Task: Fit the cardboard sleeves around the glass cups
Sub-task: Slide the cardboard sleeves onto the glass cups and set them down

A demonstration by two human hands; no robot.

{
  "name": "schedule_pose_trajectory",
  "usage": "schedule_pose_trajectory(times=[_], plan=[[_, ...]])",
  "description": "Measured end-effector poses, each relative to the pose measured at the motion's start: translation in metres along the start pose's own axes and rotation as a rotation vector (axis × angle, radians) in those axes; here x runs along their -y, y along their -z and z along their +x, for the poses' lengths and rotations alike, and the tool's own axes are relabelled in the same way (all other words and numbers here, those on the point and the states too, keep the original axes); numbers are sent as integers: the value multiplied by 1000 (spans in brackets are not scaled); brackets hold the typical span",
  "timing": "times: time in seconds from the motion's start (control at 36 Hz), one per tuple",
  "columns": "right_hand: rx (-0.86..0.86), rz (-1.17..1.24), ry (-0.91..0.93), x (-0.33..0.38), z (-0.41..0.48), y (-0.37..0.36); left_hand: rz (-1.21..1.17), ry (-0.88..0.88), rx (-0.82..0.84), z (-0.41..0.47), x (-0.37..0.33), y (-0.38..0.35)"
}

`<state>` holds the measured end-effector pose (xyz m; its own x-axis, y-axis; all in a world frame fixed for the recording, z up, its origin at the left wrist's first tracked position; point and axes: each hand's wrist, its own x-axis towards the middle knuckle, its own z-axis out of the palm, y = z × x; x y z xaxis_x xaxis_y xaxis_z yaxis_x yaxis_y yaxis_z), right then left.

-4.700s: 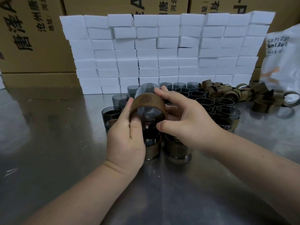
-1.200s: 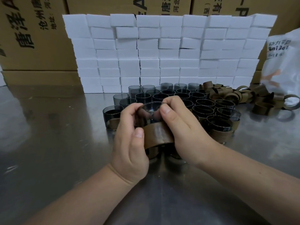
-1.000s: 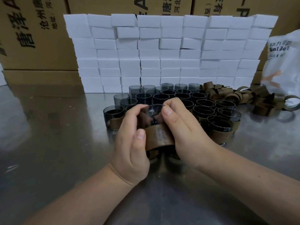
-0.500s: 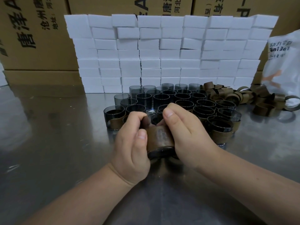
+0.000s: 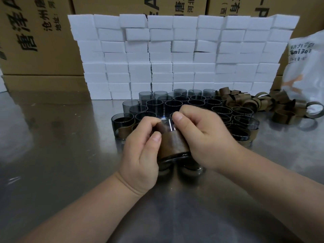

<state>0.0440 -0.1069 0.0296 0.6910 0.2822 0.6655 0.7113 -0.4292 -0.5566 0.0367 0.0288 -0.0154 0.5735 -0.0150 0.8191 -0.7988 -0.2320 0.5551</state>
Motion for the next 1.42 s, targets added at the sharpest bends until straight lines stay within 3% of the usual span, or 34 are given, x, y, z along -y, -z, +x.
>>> schedule_pose_trajectory(times=[0.08, 0.25, 0.39, 0.47, 0.64, 0.94, 1.42], plan=[[-38, -32, 20, 0, 5, 5, -60, 3, 44, 0, -1, -3], [22, 65, -49, 0, -2, -13, 41, 90, -75, -3, 3, -3], [146, 363, -156, 3, 4, -4, 31, 107, -71, -4, 1, -6], [114, 418, -202, 4, 2, -3, 32, 85, -58, -5, -2, -8], [-69, 341, -178, 3, -2, -9, 82, -2, 53, -4, -10, -5], [-31, 260, -162, 4, -7, -13, -80, 39, 20, -4, -8, -10], [-39, 257, -207, 4, -12, -17, -88, 108, 24, -5, -10, -9]])
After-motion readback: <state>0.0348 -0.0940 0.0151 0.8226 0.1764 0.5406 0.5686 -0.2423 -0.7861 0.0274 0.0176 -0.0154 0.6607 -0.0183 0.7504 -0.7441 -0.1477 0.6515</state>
